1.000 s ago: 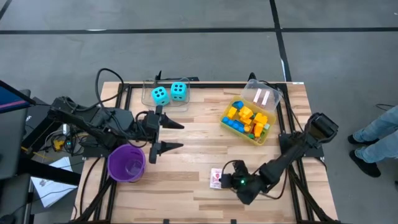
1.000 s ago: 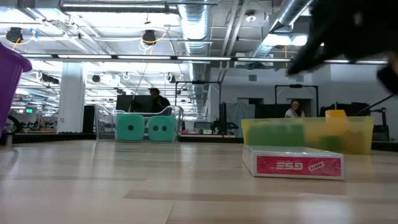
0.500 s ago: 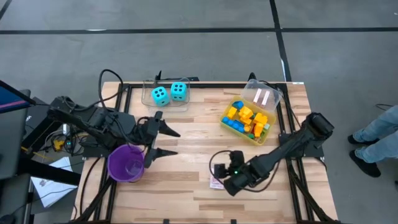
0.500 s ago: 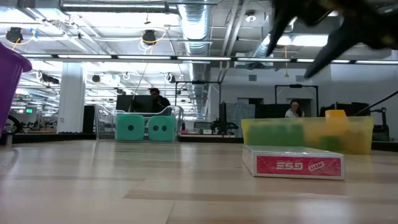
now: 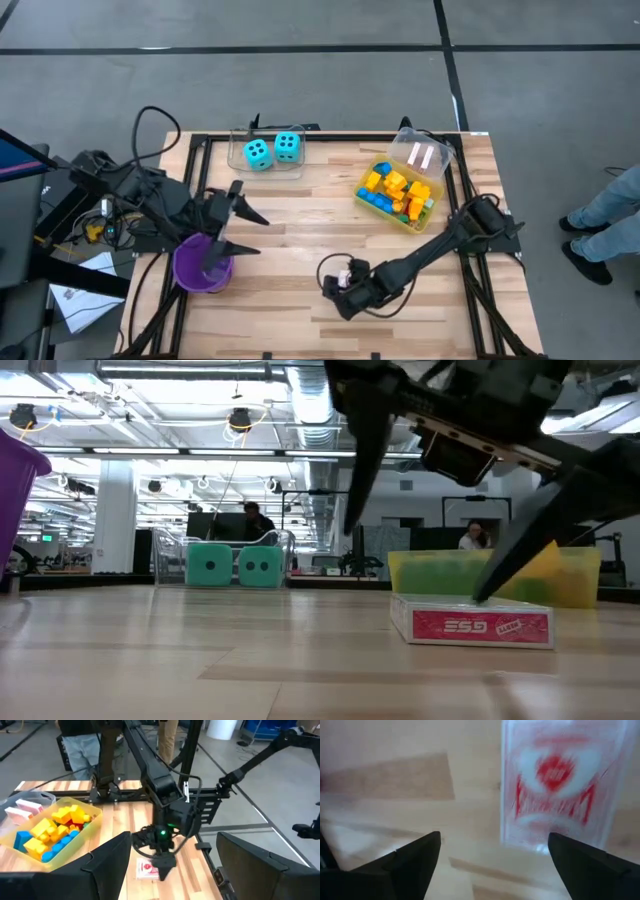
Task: Pick & Place Toys
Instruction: Put the red deck of cards into the white bin
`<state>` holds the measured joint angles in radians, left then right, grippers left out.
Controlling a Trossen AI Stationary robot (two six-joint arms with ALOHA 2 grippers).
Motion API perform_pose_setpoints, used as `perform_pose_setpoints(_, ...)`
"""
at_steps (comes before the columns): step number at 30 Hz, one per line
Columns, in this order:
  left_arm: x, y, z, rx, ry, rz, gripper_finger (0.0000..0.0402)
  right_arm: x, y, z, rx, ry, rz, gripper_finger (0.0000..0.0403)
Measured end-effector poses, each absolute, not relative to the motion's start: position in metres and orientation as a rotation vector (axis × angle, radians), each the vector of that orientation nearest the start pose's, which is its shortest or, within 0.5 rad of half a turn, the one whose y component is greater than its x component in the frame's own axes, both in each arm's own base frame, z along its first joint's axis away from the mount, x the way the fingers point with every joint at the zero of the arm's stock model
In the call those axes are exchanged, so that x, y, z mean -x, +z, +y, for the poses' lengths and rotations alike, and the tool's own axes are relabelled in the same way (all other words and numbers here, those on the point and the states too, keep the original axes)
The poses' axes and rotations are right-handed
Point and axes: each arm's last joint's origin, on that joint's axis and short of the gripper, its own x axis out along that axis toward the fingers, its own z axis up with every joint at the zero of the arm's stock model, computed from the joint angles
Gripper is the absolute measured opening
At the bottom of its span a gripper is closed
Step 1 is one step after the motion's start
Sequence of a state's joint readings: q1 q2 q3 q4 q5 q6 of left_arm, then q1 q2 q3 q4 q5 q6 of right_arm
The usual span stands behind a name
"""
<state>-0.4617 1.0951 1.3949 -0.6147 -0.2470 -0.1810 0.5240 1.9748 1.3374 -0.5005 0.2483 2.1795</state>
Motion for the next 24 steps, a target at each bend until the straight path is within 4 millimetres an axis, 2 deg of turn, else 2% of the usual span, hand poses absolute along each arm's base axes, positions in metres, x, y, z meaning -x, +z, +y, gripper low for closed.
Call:
perform_pose_setpoints(6, -0.175, 0.444, -0.084, 0.077, -0.211, 0.287, 0.0287, -0.361, 0.169, 0.203, -1.518, -0.918, 0.806, 0.0353)
perform_pose_setpoints(11, -0.172, 0.445, -0.083, 0.078, -0.213, 0.283, 0.0287, -0.360, 0.181, 0.204, -1.462, -0.983, 0.856, 0.0344)
perform_pose_setpoints(16, -0.173, 0.444, -0.083, 0.076, -0.212, 0.289, 0.0287, -0.354, 0.193, 0.200, -1.374, -1.067, 0.936, 0.0337)
perform_pose_setpoints(24, -0.174, 0.444, -0.084, 0.074, -0.225, 0.292, 0.0287, -0.353, 0.191, 0.185, -1.344, -1.147, 1.019, 0.0336)
